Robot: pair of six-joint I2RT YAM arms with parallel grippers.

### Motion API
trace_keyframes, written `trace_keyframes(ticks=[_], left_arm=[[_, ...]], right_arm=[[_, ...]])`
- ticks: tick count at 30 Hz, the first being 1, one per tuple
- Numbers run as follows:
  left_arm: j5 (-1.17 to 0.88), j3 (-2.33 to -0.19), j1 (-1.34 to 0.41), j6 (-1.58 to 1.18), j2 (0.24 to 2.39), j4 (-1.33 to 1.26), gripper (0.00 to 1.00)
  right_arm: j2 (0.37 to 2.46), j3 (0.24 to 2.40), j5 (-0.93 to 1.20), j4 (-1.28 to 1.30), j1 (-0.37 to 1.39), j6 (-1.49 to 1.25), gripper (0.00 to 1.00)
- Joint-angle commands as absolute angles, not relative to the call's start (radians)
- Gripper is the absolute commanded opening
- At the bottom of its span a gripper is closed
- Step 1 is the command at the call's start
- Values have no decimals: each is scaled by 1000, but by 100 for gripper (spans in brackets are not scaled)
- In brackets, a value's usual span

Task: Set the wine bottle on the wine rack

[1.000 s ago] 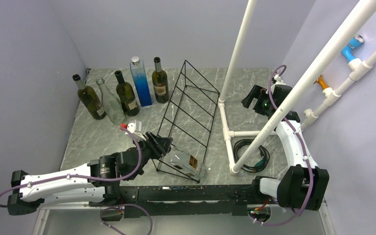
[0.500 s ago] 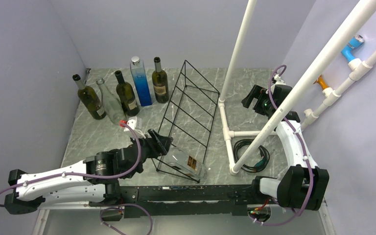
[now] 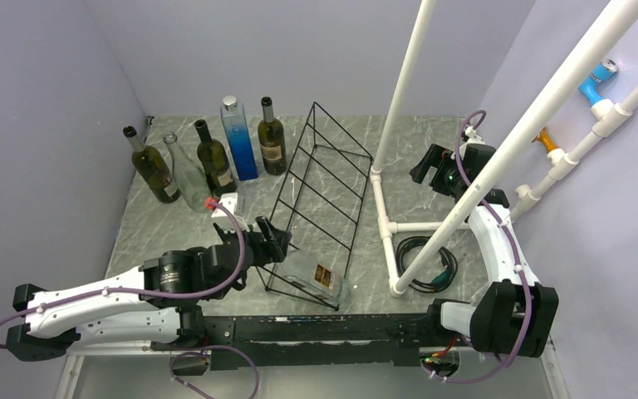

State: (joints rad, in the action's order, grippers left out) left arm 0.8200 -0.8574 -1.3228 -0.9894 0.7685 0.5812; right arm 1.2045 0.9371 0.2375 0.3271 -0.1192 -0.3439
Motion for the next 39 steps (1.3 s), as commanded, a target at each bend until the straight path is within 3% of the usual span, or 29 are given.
trace_keyframes(ticks=[1,8,21,27,39], left_arm=[[878,-935,-1328,-986,772,666,83],[831,-1056,-1261,-879,839,757,99],[584,-1162,-960,-544,906,621,100],[491,-1179,-884,-518,957,590,100],[426,-1214,-790,-432,1002,514,99]], right_arm=[[1185,938,251,278,-120,-345,100],[1184,937,247,278,-119,-344,100],[1205,937,269,266,-118,-350,100],[1192,928,300,243,-114,-370,100],[1128,769,497,-43,-117,-475,100]])
